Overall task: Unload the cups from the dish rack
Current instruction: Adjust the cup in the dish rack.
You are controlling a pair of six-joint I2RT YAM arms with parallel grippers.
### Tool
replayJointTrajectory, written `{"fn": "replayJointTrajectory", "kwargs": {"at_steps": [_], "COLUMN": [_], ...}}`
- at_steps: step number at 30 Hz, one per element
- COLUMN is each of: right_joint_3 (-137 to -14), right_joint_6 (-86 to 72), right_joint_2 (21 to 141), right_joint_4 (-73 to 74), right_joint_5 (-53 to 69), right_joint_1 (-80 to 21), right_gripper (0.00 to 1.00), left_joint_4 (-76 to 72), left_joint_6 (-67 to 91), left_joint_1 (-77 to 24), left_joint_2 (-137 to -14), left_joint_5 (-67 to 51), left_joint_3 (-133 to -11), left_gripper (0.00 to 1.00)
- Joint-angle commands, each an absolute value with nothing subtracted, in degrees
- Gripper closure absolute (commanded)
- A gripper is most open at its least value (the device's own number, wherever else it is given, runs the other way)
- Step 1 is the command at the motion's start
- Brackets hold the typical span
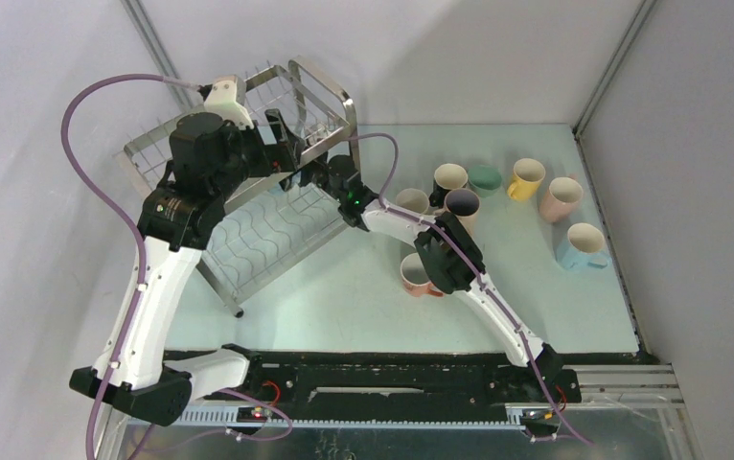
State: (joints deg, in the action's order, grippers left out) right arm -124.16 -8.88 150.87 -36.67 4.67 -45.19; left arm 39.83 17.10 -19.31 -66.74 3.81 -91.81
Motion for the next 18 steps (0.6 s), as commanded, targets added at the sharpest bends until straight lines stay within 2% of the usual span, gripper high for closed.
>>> {"fn": "replayJointTrajectory", "kwargs": {"at_steps": [1, 18], "right_joint_3": [-128.44, -127.24], "right_joint_6": [-12.42, -9.37], "right_joint_2": [152.17, 150.63], "right_joint_4": [-32.22, -29.62], "right_joint_5": [9.96, 6.29], "right_joint_1": [-43.85, -48.16], "right_gripper": [0.00, 0.00], "left_joint_4": [38.47, 37.71], "left_joint_6": [17.84, 18.04], "left_joint_1": [-18.99, -19.03], "left_joint_2": [-66.67, -66.54], "left_joint_5": [2.28, 1.84], "left_joint_3": [-91.02, -90.09], "left_gripper": [0.00, 0.00]}}
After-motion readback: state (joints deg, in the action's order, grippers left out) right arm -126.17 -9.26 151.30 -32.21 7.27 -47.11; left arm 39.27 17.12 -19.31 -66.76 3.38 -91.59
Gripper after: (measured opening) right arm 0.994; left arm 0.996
